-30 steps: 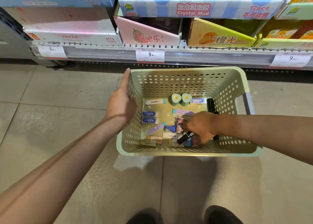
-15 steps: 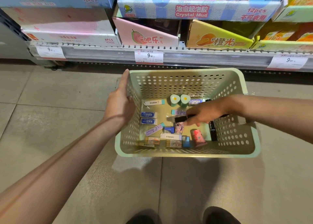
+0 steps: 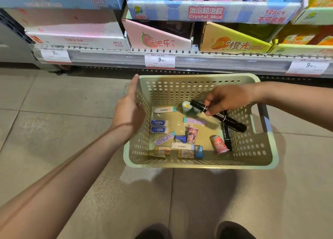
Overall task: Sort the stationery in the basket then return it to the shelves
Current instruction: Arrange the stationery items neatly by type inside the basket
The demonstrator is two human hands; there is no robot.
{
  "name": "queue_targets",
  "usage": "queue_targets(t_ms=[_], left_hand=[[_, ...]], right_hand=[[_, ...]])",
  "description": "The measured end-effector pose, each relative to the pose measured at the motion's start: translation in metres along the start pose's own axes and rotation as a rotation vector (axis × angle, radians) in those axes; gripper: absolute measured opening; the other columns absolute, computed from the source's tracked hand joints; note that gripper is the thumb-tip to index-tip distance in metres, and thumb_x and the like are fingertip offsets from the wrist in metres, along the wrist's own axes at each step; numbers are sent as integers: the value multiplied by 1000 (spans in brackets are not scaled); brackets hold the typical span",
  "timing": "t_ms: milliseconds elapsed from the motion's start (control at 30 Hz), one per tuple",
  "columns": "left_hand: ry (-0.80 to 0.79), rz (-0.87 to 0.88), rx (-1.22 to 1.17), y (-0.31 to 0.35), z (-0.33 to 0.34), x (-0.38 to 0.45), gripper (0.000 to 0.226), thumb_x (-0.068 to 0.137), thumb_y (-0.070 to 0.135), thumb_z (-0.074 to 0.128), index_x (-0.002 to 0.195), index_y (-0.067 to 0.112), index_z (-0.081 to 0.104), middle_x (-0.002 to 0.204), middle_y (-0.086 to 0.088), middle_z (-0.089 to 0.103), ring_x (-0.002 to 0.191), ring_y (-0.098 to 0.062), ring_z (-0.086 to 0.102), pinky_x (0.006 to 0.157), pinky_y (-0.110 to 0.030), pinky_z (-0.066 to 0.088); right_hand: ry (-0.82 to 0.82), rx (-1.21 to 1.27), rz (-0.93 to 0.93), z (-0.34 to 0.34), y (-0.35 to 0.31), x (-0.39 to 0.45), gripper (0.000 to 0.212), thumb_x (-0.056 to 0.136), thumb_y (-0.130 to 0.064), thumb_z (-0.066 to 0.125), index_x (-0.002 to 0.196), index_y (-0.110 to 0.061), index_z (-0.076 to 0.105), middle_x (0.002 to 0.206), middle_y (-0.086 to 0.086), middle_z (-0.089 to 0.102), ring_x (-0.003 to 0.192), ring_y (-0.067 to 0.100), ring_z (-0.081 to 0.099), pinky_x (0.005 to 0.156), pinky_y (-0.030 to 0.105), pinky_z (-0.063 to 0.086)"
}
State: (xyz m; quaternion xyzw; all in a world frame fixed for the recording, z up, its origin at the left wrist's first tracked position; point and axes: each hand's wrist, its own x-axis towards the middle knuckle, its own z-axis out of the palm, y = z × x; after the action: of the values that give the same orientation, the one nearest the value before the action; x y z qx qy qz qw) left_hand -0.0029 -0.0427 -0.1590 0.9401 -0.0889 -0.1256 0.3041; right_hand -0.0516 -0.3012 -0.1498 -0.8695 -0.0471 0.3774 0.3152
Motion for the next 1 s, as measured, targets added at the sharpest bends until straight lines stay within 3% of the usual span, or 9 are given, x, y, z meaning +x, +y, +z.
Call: queue_targets(t_ms=[133, 200, 400, 500, 633, 733, 867, 1000], left_hand=[[-4, 0, 4, -3, 1, 2, 79, 86, -4, 42, 147, 35, 12, 98, -15, 64, 77, -20, 51, 73, -27, 38], [-4, -5, -3, -3, 2, 2, 79, 86, -4, 42, 147, 36, 12, 99, -15, 65, 77, -20, 51, 73, -26, 38], [11, 2, -1, -3, 2, 2, 77, 88, -3, 42, 147, 36, 12, 90, -2, 56, 78, -16, 50, 73, -25, 37], [8, 1, -2, -1, 2, 2, 77, 88, -3, 42, 147, 35, 12, 89, -1, 54, 78, -16, 50, 73, -25, 37], [1, -8, -6, -1, 2, 1, 78, 87, -4, 42, 147, 35, 13, 93, -6, 59, 80, -16, 50, 75, -25, 37], [-1, -16, -12, -1, 1, 1, 78, 86, -4, 42, 147, 35, 12, 97, -10, 62, 81, -18, 51, 75, -26, 39], [-7, -9, -27, -1, 2, 1, 77, 87, -3, 42, 147, 36, 13, 92, -2, 55, 81, -17, 50, 75, -25, 38], [4, -2, -27, -2, 2, 1, 78, 86, -4, 41, 147, 36, 13, 90, -1, 54, 79, -16, 49, 73, -24, 36]], right_hand=[[71, -116, 53, -1, 1, -1, 18, 77, -11, 73, 84, 2, 65, 70, 9, 61, 63, 19, 57, 63, 29, 46], [103, -207, 98, -3, 0, -2, 17, 73, -12, 72, 82, 0, 66, 74, 12, 67, 69, 25, 63, 65, 35, 51], [145, -400, 201, -6, -9, -10, 6, 77, -21, 67, 79, -16, 64, 78, 3, 69, 69, 15, 60, 52, 21, 41], [186, -532, 234, 3, -5, -9, 15, 82, -24, 60, 85, -11, 65, 84, 7, 67, 78, 22, 63, 63, 32, 54], [187, -737, 203, 24, -3, -8, 20, 84, -24, 57, 91, -6, 63, 95, 10, 67, 88, 25, 64, 74, 33, 54], [92, -882, 153, 43, -8, -11, 26, 91, -24, 47, 109, -8, 57, 109, 10, 63, 98, 24, 62, 79, 31, 51], [-201, -802, 271, 54, -19, -16, 37, 92, -16, 45, 128, -9, 48, 128, 11, 44, 105, 25, 57, 75, 28, 46], [-401, -727, 245, 62, -21, -17, 40, 97, -24, 39, 134, -11, 44, 127, 8, 40, 92, 10, 42, 71, 23, 40]])
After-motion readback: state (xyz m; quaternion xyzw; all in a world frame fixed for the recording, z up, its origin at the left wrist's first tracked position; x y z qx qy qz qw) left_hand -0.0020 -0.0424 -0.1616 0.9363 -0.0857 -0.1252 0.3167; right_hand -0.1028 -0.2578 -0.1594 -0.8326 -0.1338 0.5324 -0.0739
